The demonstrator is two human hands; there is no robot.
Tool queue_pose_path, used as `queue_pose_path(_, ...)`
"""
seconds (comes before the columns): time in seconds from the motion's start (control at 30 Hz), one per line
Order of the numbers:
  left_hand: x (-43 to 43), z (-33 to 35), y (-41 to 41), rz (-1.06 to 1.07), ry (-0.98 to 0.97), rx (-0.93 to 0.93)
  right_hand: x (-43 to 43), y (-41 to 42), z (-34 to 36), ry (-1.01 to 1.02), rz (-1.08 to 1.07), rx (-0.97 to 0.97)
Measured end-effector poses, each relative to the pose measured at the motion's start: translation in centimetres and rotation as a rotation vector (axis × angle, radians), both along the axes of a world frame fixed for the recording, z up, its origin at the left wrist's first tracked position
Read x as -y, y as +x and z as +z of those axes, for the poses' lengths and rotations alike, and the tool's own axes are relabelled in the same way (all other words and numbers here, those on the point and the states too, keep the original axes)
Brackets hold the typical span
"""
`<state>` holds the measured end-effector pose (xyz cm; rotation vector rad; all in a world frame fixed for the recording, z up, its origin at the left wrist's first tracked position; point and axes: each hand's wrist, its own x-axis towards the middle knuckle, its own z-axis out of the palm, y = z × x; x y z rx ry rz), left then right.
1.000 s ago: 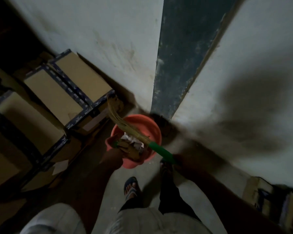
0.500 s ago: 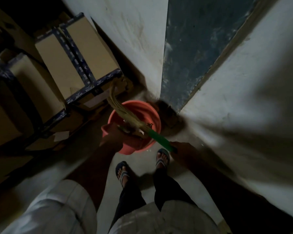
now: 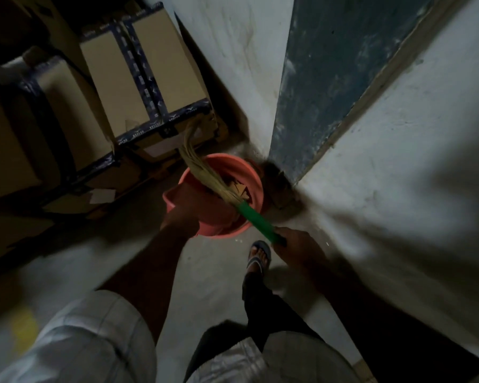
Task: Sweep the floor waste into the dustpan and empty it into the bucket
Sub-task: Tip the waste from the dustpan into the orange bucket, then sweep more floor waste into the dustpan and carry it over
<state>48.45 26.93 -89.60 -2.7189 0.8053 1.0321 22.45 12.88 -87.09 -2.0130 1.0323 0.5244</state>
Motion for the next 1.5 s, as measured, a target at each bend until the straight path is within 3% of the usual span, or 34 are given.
queue_pose_path(0.23, -9.1, 3.9, -4.1, -0.005, -0.002, 0.076, -3.4, -1.1, 2.4, -0.029, 0.093, 0.083)
queue_pose_path(0.5, -29.4, 5.7, -12.1, 0.302, -0.153, 0.247, -13.0, 0.4, 8.6, -0.101, 0.454, 0.179)
queue_pose_path(0.73, -42.2, 12.0, -19.8, 0.781, -0.288, 0.357, -24.4, 3.9, 13.3, -0.123, 0.805, 0.264)
queue_pose_path(0.97, -49.6, 14.8, -25.3, 1.238, -0.403, 0.479, -34.2, 7.6, 16.3, -0.105, 1.067, 0.364)
queue_pose_path(1.3, -56.7, 15.5, -25.9, 1.574, -0.451, 0.632, -46.2, 15.2, 18.7, 0.105, 1.244, 0.469)
queue_pose_path(1.5, -58.6, 16.3, -23.2, 1.756, -0.464, 0.75, -51.7, 21.8, 19.6, 0.076, 1.466, 0.454)
